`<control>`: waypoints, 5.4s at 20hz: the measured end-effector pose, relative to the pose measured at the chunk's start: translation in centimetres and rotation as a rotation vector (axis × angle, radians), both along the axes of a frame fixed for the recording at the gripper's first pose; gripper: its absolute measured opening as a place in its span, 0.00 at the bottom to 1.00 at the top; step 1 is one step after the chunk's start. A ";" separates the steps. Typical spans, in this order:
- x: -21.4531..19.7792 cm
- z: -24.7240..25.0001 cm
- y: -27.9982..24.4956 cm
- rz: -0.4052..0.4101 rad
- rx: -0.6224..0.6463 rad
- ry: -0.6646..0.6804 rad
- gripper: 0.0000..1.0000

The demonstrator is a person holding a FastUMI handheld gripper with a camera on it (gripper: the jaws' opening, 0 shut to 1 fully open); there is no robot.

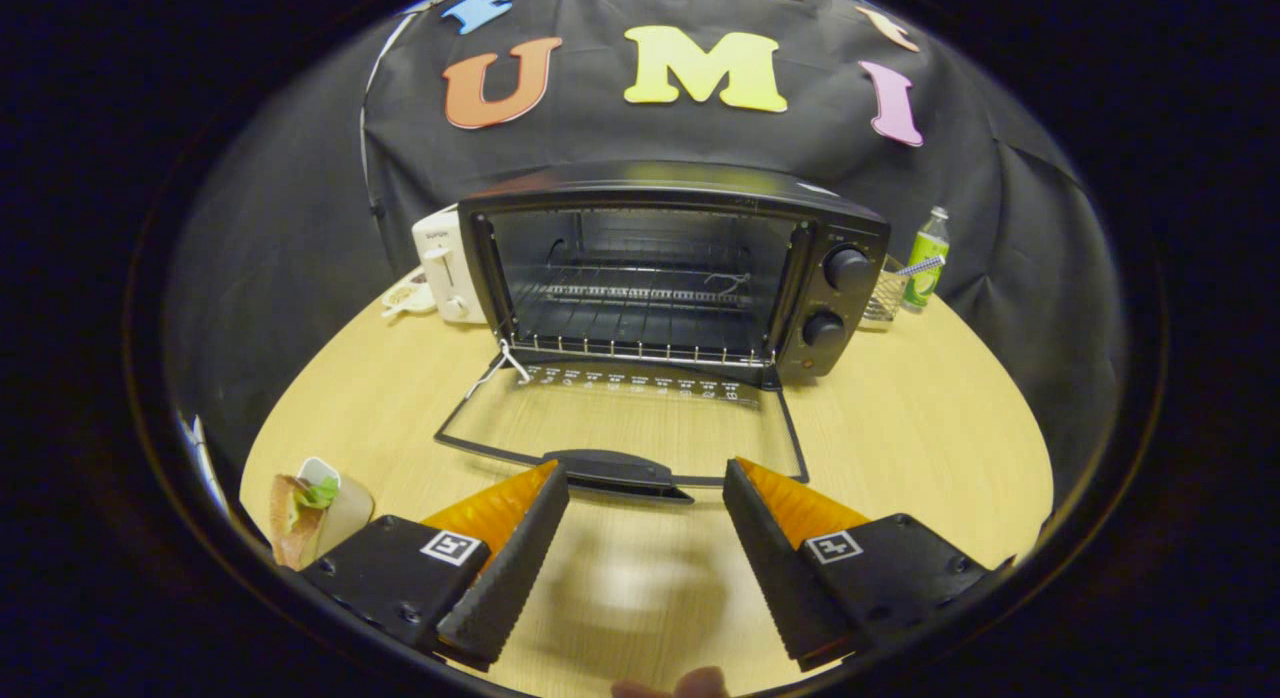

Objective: Open the toaster oven, put the food inside, and close the toaster oven door.

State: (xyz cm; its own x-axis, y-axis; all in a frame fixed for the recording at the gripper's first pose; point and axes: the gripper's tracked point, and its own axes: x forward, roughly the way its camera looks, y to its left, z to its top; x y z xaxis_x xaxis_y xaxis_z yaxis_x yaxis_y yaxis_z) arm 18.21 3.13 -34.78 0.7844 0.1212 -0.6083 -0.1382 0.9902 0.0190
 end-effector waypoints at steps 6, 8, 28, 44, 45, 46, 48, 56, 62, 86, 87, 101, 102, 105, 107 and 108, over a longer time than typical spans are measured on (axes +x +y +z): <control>-5.1 7.4 2.2 0.185 0.103 -0.005 1.00; -6.7 9.1 3.0 0.249 0.138 0.019 1.00; -13.5 0.0 19.4 0.417 0.416 0.536 1.00; -12.9 2.3 21.9 0.329 0.610 0.651 0.38; -13.1 3.6 21.8 0.339 0.626 0.636 0.38; -13.4 5.2 21.7 0.345 0.647 0.618 0.38; -13.8 7.9 21.1 0.358 0.677 0.579 0.38; -10.3 13.7 12.1 0.252 0.734 0.378 0.38; -3.2 11.9 3.6 0.012 0.778 0.261 0.38; 22.1 3.9 0.5 -0.456 1.289 -0.018 0.40; 22.2 3.6 0.5 -0.452 1.265 -0.012 0.43; 17.9 1.8 4.8 -0.112 0.695 0.156 1.00; 17.4 1.9 5.0 -0.094 0.644 0.164 1.00; 16.2 1.2 4.6 -0.054 0.478 0.196 1.00; 15.1 1.1 4.6 -0.037 0.427 0.232 1.00; 14.5 0.9 4.3 -0.031 0.409 0.238 1.00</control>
State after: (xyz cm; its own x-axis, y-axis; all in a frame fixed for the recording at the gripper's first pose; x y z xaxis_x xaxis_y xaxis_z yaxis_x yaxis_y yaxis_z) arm 32.70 7.46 -33.87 0.6360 0.3673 -0.6787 -0.0531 0.8982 0.4363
